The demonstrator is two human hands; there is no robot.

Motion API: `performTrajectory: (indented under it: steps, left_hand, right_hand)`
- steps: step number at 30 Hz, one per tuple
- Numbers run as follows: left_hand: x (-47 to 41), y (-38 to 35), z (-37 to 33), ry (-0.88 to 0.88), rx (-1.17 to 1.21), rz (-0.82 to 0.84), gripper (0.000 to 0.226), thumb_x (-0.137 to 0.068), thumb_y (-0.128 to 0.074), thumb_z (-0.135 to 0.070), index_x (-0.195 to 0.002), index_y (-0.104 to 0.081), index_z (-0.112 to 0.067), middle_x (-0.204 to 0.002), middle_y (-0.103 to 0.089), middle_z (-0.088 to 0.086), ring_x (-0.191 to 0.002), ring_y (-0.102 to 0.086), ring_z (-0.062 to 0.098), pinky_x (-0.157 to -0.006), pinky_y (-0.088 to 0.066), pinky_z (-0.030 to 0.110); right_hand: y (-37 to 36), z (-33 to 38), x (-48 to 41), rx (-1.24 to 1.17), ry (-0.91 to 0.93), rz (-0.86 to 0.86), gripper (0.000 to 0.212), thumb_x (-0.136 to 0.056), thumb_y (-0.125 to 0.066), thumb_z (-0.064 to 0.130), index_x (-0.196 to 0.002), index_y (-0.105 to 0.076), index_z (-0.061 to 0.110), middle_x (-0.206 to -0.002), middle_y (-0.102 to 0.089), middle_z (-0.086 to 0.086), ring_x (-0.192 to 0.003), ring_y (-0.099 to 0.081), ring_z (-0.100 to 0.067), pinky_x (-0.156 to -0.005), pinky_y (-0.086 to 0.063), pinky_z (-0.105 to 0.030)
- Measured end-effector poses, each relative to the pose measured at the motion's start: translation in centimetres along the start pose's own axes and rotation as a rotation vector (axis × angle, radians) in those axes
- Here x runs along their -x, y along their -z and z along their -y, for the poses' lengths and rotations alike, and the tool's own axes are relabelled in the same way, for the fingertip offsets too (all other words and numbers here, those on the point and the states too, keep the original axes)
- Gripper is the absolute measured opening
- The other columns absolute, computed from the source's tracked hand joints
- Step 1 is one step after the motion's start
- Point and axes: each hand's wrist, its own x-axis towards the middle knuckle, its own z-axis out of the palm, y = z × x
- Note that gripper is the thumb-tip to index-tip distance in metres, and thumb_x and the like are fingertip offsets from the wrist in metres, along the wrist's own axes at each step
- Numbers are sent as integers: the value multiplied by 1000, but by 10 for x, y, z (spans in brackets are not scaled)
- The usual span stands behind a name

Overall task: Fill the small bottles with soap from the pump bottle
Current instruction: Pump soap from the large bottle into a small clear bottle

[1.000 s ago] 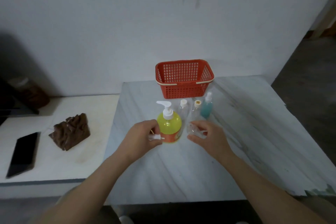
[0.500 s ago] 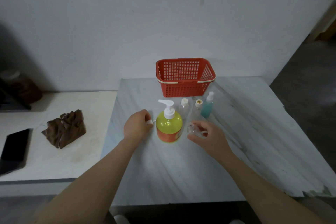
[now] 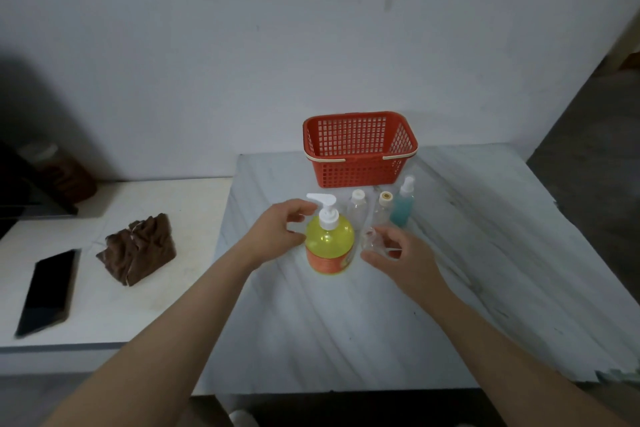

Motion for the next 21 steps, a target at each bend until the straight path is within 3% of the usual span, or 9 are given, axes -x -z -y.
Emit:
performTrajectory:
  steps: [3,5,8,11,14,16,18,20,21]
  left_hand:
    - [5,-7,-7,-42,20,43,56,-69,-59,13,-117,-63,-15,-116,-65,-2,-106,-61,10,-93,-48,20]
    - [8,-8,-9,-25,30,19,55,-68,-60,9,-118,-63,-15,-115,-65,-3,-105,-62,10,-91,-49,20]
    - [13,-12,-8,5,-27,-13,55,-67,-60,2,-118,-61,-17,-113,-63,2,-98,-63,15,-82,-53,26]
    - [21,-15,-11,19,-149,5,52,-67,-60,2,-115,-63,-17,-96,-54,5,-86,-62,21,-75,-51,26]
    - [26,-20,-18,4,-168,31,36,-62,-58,0,-97,-63,-2,-79,-48,1,-81,-58,29,-72,-49,33]
    - [27,-26,-22,6,-135,85,52,-63,-61,9,-114,-56,0,-89,-48,-2,-92,-54,22,-74,-48,27]
    - [26,-31,-22,0,-117,144,75,-62,-67,8,-132,-46,-12,-111,-46,-7,-105,-48,8,-82,-46,17]
    - [23,-34,-20,-3,-100,170,86,-59,-74,4,-136,-44,-19,-119,-48,-13,-107,-47,0,-85,-44,12]
    - [22,-35,-21,15,-91,167,89,-56,-79,1,-136,-44,-21,-120,-50,-13,-108,-49,3,-87,-46,16]
  right_hand:
    - [-4,3,0,-20,-9,33,22,-78,-72,35,-93,-59,44,-88,-67,19,-85,-61,7,-74,-45,-11]
    - [-7,1,1,-48,-22,55,29,-73,-67,41,-101,-63,35,-91,-69,12,-89,-64,-1,-80,-50,-23]
    - [-8,0,1,-89,-25,77,26,-79,-68,34,-104,-64,26,-94,-70,7,-92,-66,-7,-85,-53,-35]
    - [-6,-1,-2,-123,-54,70,20,-85,-68,24,-104,-64,20,-97,-71,0,-92,-66,-11,-87,-52,-40]
    - [-5,0,-3,-137,-65,57,24,-77,-67,36,-98,-63,25,-96,-69,-5,-93,-65,-20,-85,-51,-39]
    - [-5,2,-4,-136,-63,58,27,-72,-63,41,-98,-62,31,-95,-69,-2,-92,-65,-18,-82,-50,-35]
    - [-5,3,-3,-135,-56,57,33,-71,-62,41,-102,-61,30,-96,-69,-1,-92,-64,-16,-81,-49,-32]
    - [-3,3,-2,-142,-47,49,31,-74,-64,38,-104,-60,32,-97,-69,0,-91,-64,-14,-81,-50,-32]
    - [-2,1,-1,-150,-45,40,27,-77,-66,34,-103,-60,35,-98,-69,2,-92,-65,-12,-81,-52,-33]
